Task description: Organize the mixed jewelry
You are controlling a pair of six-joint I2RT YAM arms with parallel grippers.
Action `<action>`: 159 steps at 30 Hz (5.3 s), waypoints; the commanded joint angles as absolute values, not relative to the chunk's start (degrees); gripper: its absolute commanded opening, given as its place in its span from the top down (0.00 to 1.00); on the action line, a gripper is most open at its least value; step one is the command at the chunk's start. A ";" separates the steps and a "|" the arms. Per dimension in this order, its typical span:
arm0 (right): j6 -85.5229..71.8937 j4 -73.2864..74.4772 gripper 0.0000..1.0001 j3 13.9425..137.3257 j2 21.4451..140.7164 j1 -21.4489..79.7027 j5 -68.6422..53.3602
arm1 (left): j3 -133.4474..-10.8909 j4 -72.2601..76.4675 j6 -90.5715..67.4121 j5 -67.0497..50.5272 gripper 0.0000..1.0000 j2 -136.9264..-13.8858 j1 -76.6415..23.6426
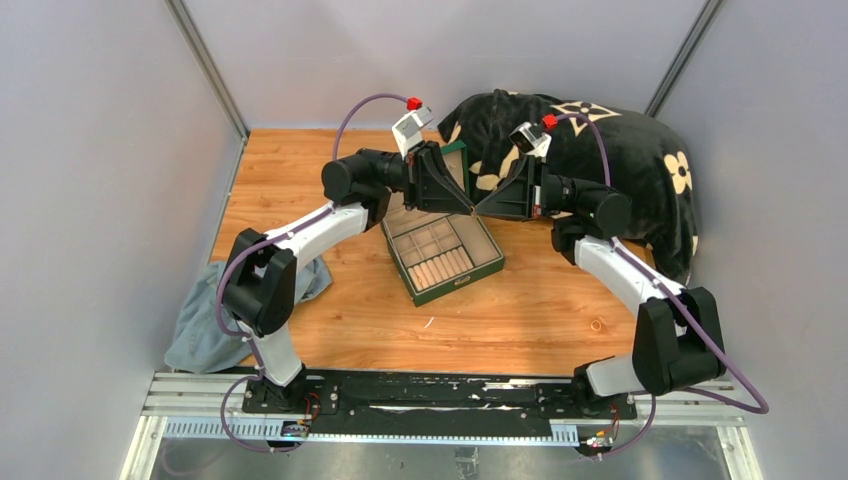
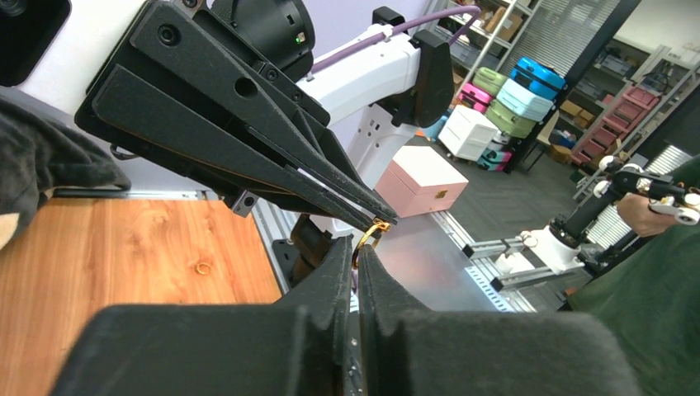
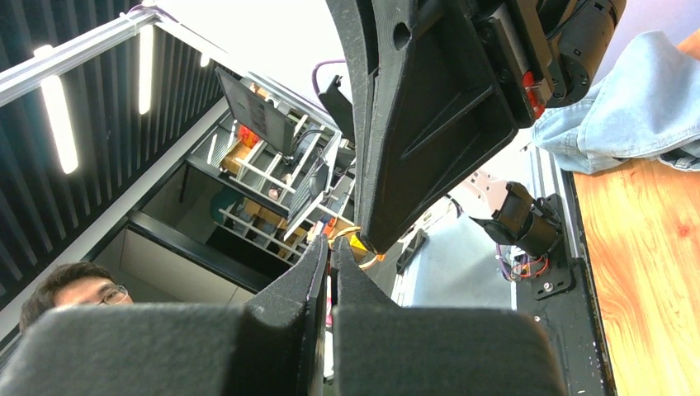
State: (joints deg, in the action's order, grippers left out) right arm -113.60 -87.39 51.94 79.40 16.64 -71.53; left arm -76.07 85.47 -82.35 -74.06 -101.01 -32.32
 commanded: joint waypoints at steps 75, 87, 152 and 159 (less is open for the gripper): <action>-28.81 27.43 0.62 82.21 72.11 26.54 -52.95 | -60.75 36.21 -50.54 -67.10 1.00 -81.10 -28.12; -28.86 26.98 0.88 82.26 73.52 26.89 -52.76 | -61.01 36.21 -50.28 -67.68 1.00 -81.38 -28.12; -19.20 26.44 1.00 77.09 102.21 50.64 6.65 | -65.07 -29.88 -21.82 4.09 0.17 -60.17 -27.16; -21.20 21.59 1.00 72.71 101.20 50.63 6.42 | -65.00 -30.44 -21.45 3.88 0.17 -60.12 -27.16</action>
